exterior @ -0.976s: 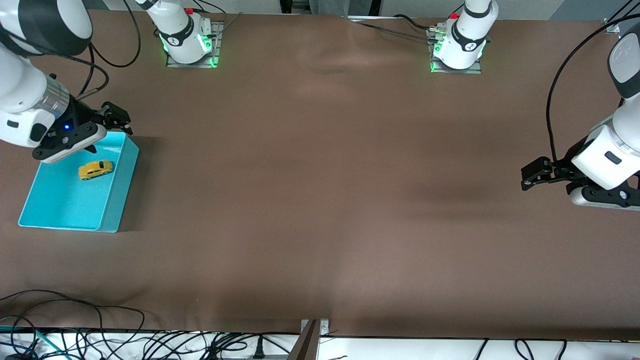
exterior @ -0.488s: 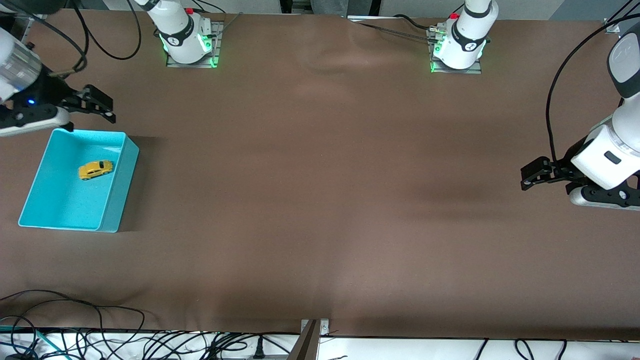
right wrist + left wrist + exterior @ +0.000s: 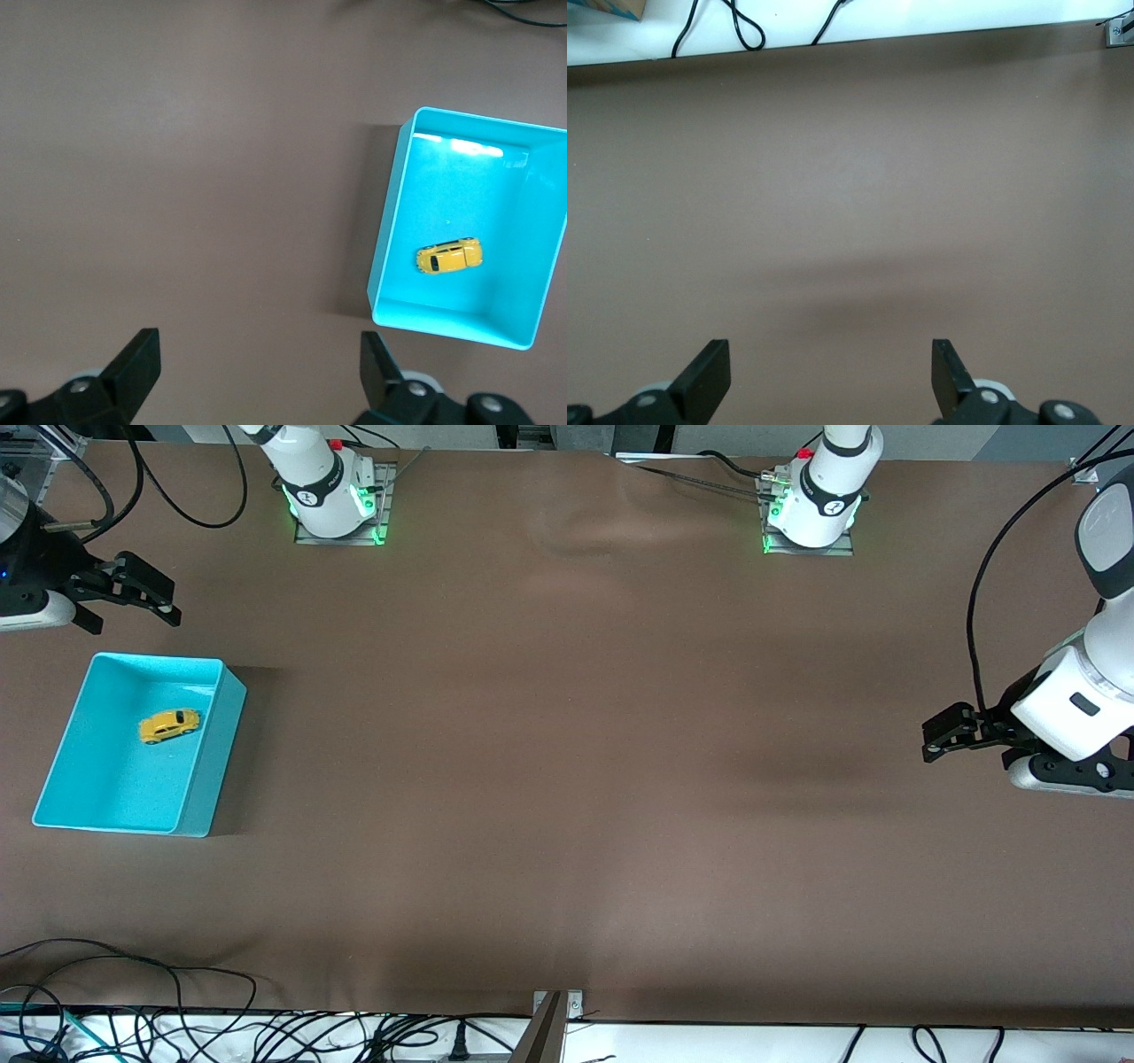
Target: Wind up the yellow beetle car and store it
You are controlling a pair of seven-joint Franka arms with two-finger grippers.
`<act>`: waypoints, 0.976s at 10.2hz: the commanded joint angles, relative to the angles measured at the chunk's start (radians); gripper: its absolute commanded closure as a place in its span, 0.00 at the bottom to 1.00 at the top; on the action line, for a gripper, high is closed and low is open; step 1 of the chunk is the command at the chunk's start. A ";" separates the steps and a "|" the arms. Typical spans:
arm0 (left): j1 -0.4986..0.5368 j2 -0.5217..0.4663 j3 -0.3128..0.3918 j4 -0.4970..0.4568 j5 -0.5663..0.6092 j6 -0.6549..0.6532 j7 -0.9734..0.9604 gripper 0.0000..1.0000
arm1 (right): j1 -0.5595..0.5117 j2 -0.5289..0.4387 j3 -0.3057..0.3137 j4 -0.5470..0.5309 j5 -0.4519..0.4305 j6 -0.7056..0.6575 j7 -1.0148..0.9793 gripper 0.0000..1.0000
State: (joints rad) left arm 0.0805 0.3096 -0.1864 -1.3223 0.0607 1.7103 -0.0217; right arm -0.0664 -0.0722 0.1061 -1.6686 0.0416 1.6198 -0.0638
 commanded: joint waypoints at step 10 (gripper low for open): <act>0.002 -0.009 0.001 0.008 -0.028 -0.009 0.019 0.00 | 0.007 0.022 -0.083 0.076 -0.003 -0.167 0.024 0.00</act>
State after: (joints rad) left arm 0.0803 0.3095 -0.1865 -1.3223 0.0607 1.7103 -0.0217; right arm -0.0646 -0.0611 0.0230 -1.6234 0.0410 1.4875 -0.0511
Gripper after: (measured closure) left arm 0.000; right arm 0.000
